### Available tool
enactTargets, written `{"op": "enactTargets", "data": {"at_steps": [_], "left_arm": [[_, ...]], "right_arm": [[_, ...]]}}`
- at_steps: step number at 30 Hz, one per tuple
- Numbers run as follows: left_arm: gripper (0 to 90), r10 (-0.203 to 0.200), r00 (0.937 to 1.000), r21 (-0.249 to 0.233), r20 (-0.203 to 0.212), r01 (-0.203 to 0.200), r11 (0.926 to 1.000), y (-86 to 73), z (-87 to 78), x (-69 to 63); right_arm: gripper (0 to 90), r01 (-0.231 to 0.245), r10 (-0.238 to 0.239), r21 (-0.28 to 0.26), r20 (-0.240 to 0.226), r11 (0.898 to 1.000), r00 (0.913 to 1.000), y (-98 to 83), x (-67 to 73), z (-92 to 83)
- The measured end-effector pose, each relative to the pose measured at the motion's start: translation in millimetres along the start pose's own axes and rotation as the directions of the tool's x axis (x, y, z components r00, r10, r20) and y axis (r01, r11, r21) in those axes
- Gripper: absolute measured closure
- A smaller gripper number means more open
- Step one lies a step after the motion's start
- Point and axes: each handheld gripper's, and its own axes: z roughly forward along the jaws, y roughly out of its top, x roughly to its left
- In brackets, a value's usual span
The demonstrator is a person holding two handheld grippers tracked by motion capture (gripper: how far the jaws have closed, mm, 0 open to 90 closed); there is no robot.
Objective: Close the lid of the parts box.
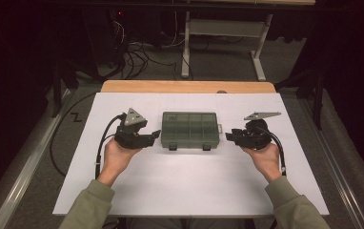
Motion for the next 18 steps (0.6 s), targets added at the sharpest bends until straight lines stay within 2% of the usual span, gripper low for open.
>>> {"op": "enactTargets", "data": {"at_steps": [9,13,18], "left_arm": [[37.7,0.012,0.9999,-0.019,0.005,-0.012,0.9997,-2.3,-8.6,1.8],[37.7,0.002,1.0000,-0.034,0.005,-0.001,0.9994,-2.8,-13.0,3.4],[37.4,-0.015,0.9999,-0.031,0.009,0.015,0.9994,-3.4,-19.6,6.9]], "right_arm": [[62.3,-0.002,0.002,-0.034,-0.003,0.999,1.0000,-6.2,-1.2,-9.7],[61.8,-0.001,0.001,-0.036,-0.007,0.999,1.0000,-10.6,-1.5,-12.2],[61.0,0.006,-0.006,-0.048,-0.008,0.999,0.9999,-14.1,-1.2,-16.5]]}}
